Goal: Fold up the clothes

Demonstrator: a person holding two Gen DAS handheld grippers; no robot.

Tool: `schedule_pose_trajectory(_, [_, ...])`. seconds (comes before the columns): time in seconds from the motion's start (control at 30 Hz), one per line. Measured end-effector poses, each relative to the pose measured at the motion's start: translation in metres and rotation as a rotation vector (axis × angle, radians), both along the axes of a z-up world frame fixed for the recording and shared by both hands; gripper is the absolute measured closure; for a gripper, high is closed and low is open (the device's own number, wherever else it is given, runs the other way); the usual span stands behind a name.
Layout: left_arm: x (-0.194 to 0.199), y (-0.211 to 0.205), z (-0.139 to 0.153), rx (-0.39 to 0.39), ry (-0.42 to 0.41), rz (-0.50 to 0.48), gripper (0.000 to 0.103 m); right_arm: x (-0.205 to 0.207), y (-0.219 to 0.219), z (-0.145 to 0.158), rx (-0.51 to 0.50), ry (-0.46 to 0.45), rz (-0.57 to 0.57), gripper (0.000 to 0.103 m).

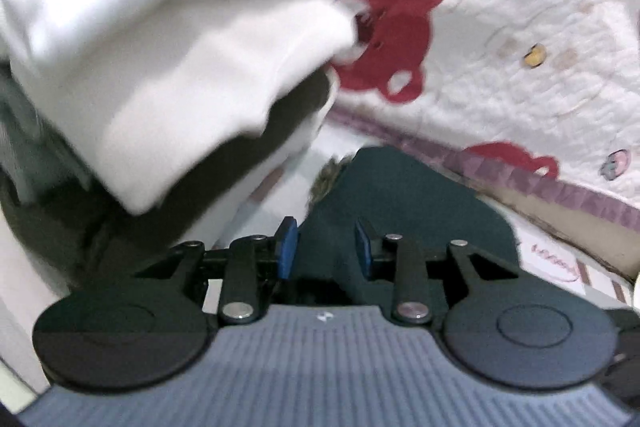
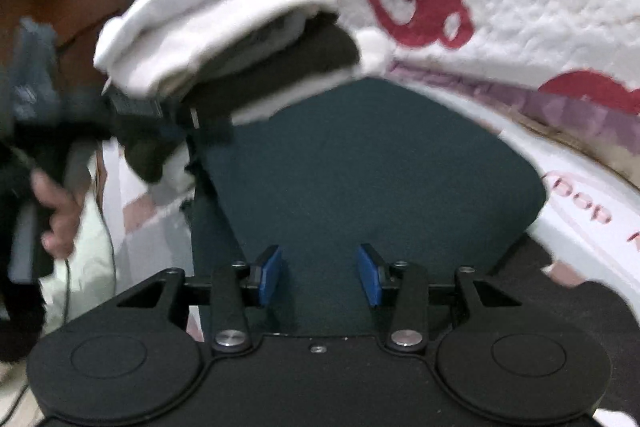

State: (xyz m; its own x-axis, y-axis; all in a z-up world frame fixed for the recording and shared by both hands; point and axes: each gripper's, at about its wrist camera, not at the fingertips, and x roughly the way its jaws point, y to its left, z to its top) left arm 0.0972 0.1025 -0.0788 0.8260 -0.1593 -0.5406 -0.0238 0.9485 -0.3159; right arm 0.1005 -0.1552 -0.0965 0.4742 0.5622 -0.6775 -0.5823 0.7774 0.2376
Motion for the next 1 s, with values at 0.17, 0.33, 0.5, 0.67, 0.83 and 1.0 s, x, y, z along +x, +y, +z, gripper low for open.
schedule_pose_trajectory(0.17, [0.002, -0.014, 0.003, 0.026, -0.028, -0.066, 0.073, -0.007, 0.009, -0.004, 0.025, 0.016, 0.054, 0.053])
schedule_pose_trajectory(0.33, [0.013, -0.006, -0.020, -0.027, 0.086, -0.056, 0.073, -0.012, 0.010, -0.005, 0.040, 0.039, 0.079, 0.052])
schedule_pose_trajectory(0.5, [0.020, 0.003, -0.036, -0.057, 0.166, -0.048, 0.073, -0.021, 0.013, -0.010, 0.047, 0.043, 0.105, 0.046])
schedule_pose_trajectory(0.67, [0.022, -0.009, -0.043, 0.047, 0.187, -0.066, 0.073, -0.021, 0.011, -0.006, 0.069, 0.070, 0.118, 0.045])
schedule_pose_trajectory(0.83, [0.007, -0.014, -0.021, 0.125, 0.187, -0.054, 0.071, -0.010, -0.027, 0.007, 0.190, 0.149, 0.062, 0.047])
schedule_pose_trajectory(1.0, [-0.017, 0.017, -0.006, -0.042, 0.208, 0.008, 0.043, 0.012, -0.084, 0.011, 0.253, 0.168, -0.170, 0.047])
